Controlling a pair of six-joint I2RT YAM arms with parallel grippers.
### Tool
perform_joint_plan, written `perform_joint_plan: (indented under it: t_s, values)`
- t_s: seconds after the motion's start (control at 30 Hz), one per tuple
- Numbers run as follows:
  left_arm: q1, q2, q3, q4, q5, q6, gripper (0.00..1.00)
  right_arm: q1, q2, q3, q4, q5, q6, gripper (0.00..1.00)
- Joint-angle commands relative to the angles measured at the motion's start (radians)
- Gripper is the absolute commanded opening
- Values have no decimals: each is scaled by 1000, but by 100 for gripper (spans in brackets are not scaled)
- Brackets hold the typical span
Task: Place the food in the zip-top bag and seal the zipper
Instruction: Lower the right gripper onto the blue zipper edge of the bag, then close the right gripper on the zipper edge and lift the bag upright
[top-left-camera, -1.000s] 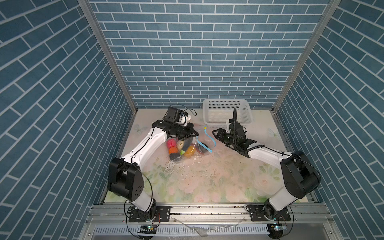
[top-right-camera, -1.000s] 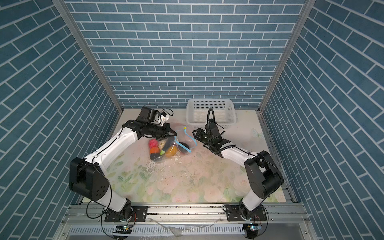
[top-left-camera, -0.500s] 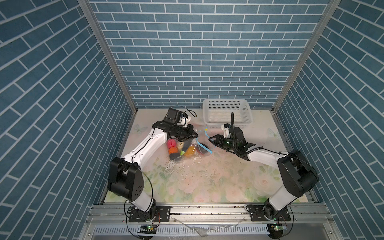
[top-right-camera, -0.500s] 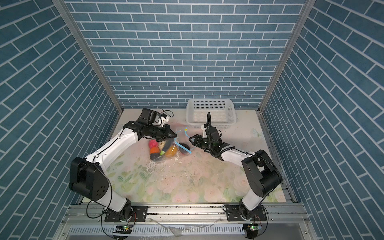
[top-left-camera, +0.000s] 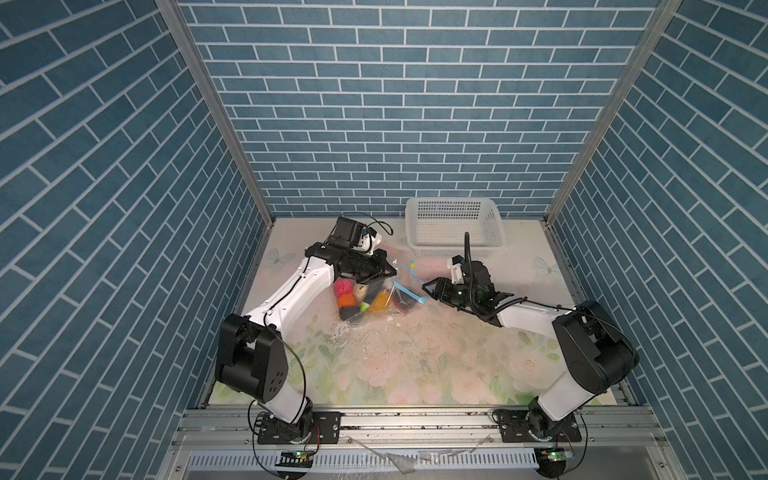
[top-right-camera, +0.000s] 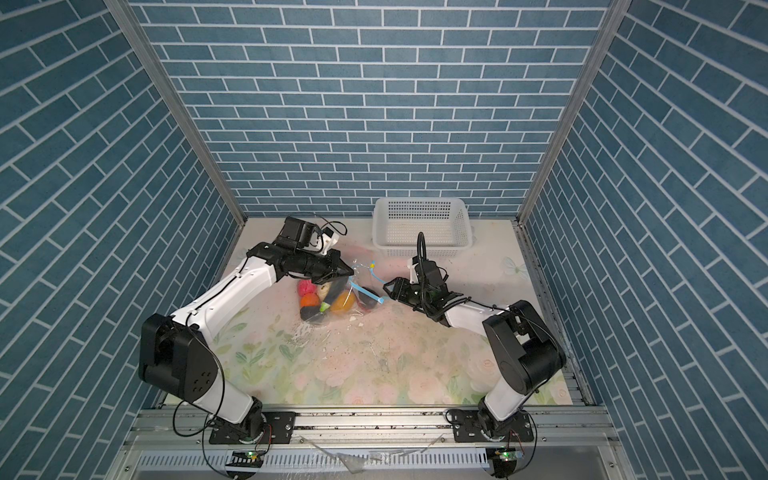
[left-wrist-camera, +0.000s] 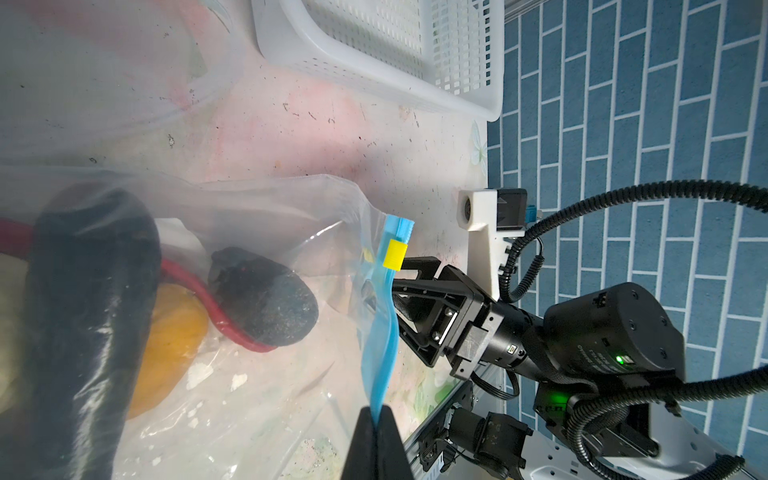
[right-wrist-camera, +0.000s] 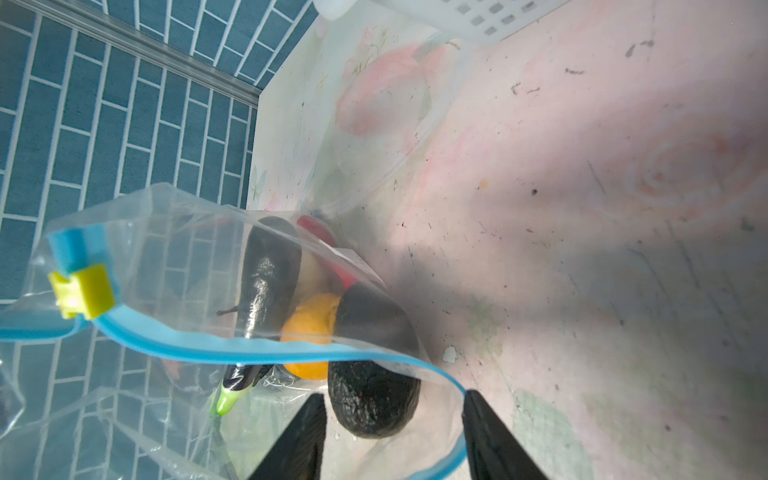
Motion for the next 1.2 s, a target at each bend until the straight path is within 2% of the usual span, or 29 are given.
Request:
perform_joint_plan:
  t_s: [0.0, 0.17, 0.3, 0.43, 0.67, 0.83, 1.17]
  values:
    - [4, -22, -6, 7, -2, 6, 0, -9, -53, -20, -16, -6, -29, 55]
    - [3, -17, 0, 8, -2, 4, 0, -9, -28, -36, -2, -12, 5, 55]
    - [3, -11, 5, 5, 0, 4, 0, -9, 43, -19, 57, -68, 68, 48]
    - [4, -14, 6, 2, -1, 3, 0, -10, 87, -2, 100, -112, 104, 37]
    - [4, -20, 8, -1, -1, 4, 0, -9, 75, 14, 130, -136, 108, 13]
    - [3, -30, 14, -8, -2, 6, 0, -6, 54, 27, 147, -152, 121, 2]
    - [3, -65, 43, -38, -16, 12, 0, 15, -30, 126, 17, -152, 64, 0]
